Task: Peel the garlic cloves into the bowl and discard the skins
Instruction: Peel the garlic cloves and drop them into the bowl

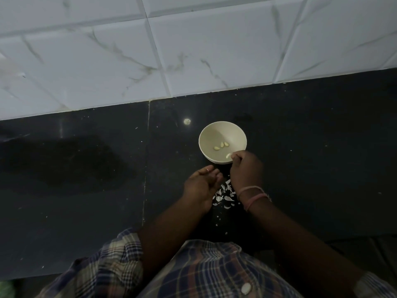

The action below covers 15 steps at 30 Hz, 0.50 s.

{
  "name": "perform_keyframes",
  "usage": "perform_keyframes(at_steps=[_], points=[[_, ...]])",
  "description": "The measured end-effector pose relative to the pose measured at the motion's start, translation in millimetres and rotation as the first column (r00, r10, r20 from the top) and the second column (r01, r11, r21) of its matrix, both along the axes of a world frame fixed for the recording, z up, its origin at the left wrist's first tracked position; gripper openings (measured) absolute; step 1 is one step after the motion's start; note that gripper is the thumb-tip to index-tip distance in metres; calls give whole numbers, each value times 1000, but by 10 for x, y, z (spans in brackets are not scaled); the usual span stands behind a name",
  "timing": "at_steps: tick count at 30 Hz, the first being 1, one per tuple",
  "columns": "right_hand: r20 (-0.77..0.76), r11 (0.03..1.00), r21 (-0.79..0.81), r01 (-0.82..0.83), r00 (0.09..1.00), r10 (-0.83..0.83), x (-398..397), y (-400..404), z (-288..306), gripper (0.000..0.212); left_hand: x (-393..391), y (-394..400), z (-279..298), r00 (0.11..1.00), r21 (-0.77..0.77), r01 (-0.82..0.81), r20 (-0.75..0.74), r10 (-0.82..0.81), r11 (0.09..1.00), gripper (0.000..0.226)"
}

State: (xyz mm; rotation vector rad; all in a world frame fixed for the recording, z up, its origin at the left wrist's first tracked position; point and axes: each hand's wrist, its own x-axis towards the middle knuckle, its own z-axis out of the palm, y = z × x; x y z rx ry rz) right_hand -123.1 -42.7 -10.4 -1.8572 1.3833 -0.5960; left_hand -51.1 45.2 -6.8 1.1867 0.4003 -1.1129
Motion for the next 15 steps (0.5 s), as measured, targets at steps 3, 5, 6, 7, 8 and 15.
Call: perform_keyframes(at_steps=[3, 5, 6, 7, 8, 15], points=[[51, 999, -50, 7, 999, -4, -81, 118, -40, 19, -60, -11, 3, 1000, 26, 27, 2, -27, 999, 30], [80, 996, -88, 2, 997, 5, -110, 185, -80, 20, -85, -20, 24, 999, 20, 43, -13, -43, 999, 40], [90, 996, -93, 6, 996, 2, -119, 202, -101, 20, -87, -28, 31, 999, 19, 52, -18, -51, 998, 45], [98, 996, -90, 11, 995, -2, -133, 218, -105, 20, -87, -30, 31, 998, 17, 56, -23, -56, 998, 48], [106, 997, -81, 11, 994, -2, -154, 232, -117, 20, -90, -23, 37, 998, 23, 63, -27, -63, 998, 47], [-31, 895, -17, -446, 895, 446, -424, 751, -302, 49, -61, 2, 163, 977, 62, 187, -115, -179, 980, 45]])
